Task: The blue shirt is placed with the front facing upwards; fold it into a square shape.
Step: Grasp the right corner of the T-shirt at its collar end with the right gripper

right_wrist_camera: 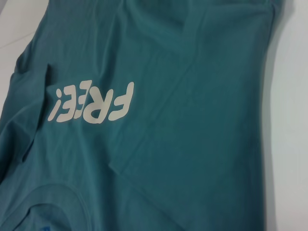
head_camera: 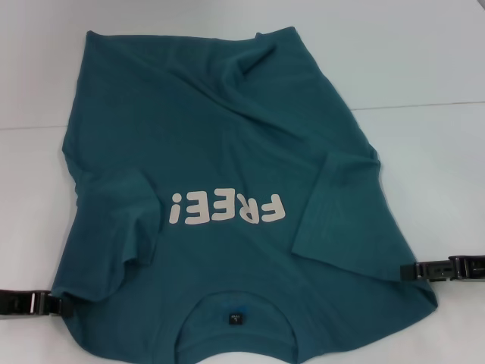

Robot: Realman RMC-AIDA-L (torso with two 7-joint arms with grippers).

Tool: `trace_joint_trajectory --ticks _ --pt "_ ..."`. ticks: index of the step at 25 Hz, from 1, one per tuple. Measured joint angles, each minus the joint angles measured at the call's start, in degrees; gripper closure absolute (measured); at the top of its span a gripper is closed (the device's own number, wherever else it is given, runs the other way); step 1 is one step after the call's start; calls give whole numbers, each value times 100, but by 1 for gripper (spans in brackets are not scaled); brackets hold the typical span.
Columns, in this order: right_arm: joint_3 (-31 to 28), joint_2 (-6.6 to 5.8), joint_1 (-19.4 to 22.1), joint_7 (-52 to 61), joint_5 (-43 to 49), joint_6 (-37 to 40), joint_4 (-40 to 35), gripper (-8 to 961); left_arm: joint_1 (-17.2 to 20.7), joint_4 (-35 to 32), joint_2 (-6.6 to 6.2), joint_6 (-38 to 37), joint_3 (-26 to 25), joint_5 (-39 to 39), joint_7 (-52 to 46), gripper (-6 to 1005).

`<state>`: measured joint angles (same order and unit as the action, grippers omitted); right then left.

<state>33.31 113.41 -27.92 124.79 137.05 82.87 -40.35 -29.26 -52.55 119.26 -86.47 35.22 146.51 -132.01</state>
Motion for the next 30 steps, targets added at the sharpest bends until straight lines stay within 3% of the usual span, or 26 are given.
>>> trace_joint_trajectory --ticks 20,30 --pt "77 55 -110 1 51 65 1 109 -19 0 -7 -2 -16 0 0 979" --pt "109 80 -34 -7 38 553 -136 114 -19 -1 -2 -1 -22 0 0 978"
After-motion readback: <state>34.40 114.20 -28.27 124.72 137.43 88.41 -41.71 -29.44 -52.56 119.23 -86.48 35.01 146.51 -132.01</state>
